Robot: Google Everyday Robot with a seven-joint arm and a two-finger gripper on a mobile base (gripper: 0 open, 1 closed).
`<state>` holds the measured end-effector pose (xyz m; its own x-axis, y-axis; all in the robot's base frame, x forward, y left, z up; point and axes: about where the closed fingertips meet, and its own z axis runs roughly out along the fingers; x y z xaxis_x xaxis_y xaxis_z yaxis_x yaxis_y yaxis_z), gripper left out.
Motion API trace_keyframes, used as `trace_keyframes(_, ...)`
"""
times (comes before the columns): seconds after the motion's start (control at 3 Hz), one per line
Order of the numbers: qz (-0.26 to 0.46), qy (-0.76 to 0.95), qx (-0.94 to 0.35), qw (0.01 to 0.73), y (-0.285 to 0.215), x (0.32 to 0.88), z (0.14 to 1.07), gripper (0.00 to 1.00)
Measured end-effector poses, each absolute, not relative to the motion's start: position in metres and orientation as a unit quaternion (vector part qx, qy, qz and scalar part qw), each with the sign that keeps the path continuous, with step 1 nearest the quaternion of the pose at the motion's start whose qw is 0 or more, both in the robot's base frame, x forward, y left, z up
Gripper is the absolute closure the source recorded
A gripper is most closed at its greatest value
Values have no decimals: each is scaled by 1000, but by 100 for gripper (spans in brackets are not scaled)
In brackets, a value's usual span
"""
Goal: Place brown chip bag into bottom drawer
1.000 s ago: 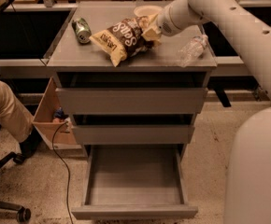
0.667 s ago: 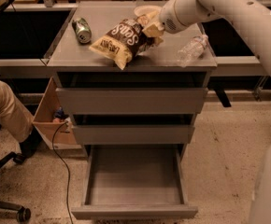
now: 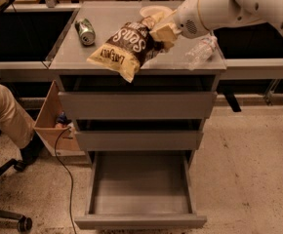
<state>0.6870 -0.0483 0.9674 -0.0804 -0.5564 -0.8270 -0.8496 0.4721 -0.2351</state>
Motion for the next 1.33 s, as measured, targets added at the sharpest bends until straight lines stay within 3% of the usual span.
trace_keyframes(0.67, 245, 722, -471, 443, -70, 612, 955, 100)
trace_keyframes(1.33, 254, 722, -466, 444, -70, 610, 953, 100)
